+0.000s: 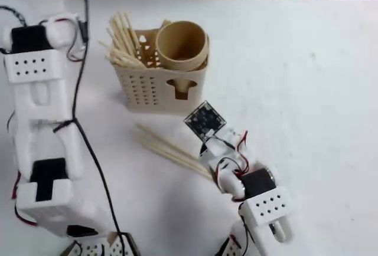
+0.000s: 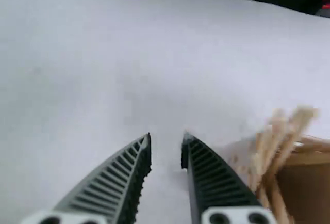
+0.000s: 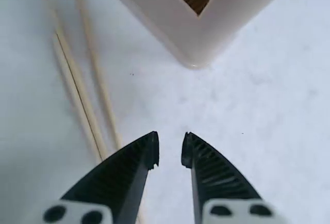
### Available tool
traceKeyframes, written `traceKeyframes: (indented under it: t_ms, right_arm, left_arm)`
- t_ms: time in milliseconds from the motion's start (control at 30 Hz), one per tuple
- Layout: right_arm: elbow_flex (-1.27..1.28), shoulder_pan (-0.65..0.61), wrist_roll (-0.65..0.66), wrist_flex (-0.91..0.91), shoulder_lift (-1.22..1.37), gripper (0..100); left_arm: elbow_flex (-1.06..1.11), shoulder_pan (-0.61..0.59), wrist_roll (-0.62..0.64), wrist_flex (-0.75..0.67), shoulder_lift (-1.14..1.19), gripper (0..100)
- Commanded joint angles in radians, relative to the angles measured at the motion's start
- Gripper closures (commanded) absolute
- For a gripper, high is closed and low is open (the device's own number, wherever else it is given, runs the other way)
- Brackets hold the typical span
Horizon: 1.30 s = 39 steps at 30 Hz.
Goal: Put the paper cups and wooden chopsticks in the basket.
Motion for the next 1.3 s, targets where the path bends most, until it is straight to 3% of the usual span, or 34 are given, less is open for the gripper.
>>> traceKeyframes:
  t_ms: [0,100,233,467,600,767,967,1167,1267]
  right_arm:
    - [0.003,0.013,0.009,-0.031,-0.024,90.7]
    - [0.028,0.010,0.011,-0.036,-0.024,90.7]
    - [0.044,0.004,0.012,-0.036,-0.024,90.6]
    - [-0.044,-0.013,0.014,0.082,-0.022,90.3]
    - [-0.137,-0.091,0.055,0.196,-0.021,90.3]
    - [-0.147,-0.160,0.071,0.203,0.013,90.3]
    - [-0.313,-0.166,0.072,0.134,0.317,90.3]
    - [-0.609,-0.170,0.072,0.128,0.713,90.3]
    - [-0.704,-0.180,0.072,0.093,0.881,90.3]
  left_arm:
    - [-0.218,0.117,0.014,0.100,-0.056,88]
    - [-0.233,0.114,0.014,0.097,-0.058,88]
    - [-0.221,-0.015,0.014,0.087,-0.053,88]
    - [-0.014,-0.151,0.015,0.080,0.097,88]
    - [0.124,-0.153,0.106,-0.017,0.246,88]
    - [0.195,-0.134,0.170,-0.184,0.435,88]
    - [0.193,-0.140,0.169,-0.296,0.521,88]
    - [0.199,-0.165,0.167,-0.301,0.536,88]
    - [0.199,-0.170,0.080,-0.301,0.533,88]
